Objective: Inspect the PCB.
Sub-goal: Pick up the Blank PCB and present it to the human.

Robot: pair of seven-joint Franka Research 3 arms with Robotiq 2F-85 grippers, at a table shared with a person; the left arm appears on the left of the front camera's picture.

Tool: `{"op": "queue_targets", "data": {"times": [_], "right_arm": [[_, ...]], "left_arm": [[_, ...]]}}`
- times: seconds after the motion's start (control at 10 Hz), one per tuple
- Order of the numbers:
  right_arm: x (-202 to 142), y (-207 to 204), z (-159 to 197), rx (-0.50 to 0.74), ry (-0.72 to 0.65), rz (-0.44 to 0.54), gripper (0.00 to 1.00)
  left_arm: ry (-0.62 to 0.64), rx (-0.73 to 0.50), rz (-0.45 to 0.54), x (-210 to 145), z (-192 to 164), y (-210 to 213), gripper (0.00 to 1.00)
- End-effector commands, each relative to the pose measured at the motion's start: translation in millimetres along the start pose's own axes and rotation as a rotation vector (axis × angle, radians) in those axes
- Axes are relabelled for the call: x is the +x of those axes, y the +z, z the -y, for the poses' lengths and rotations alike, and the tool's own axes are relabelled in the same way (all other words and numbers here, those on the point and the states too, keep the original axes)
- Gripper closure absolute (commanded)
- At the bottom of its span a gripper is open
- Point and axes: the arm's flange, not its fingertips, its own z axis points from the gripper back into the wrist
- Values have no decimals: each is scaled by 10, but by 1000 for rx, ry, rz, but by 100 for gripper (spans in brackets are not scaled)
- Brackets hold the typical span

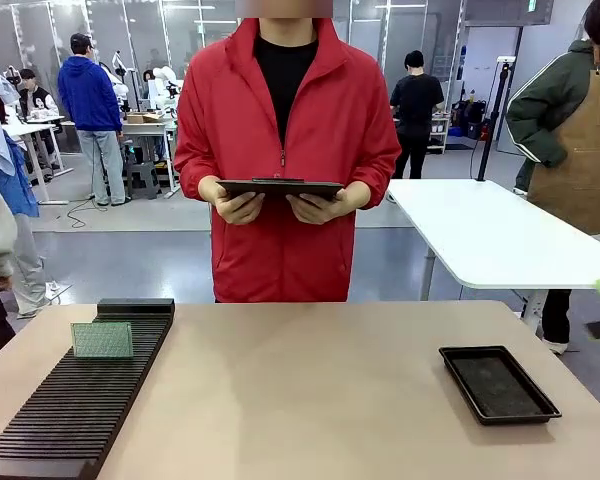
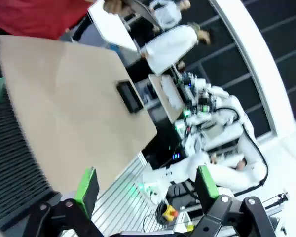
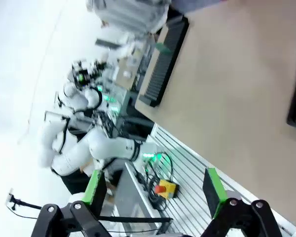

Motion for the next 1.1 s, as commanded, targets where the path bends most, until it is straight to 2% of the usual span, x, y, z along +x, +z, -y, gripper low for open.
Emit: {"op": "queue_targets", "data": {"times": [0.0, 0.1, 0.4, 0.5, 0.6, 1.0], "right_arm": [[-481, 169, 233, 7, -24, 140, 0], [-621, 315, 294, -9, -50, 187, 0], [-857, 504, 329, -19, -60, 282, 0], [-825, 459, 341, -34, -69, 289, 0], [-661, 873, 338, -25, -91, 271, 0], [-661, 873, 338, -25, -91, 271, 0]], "left_arm": [[50, 33, 157, -583, -198, 327, 0], [78, 61, 217, -698, -243, 540, 0], [130, 145, 311, -882, -221, 860, 0], [131, 170, 327, -872, -191, 854, 0], [144, 135, 315, -636, -314, 1243, 0], [144, 135, 315, -636, -314, 1243, 0]]}}
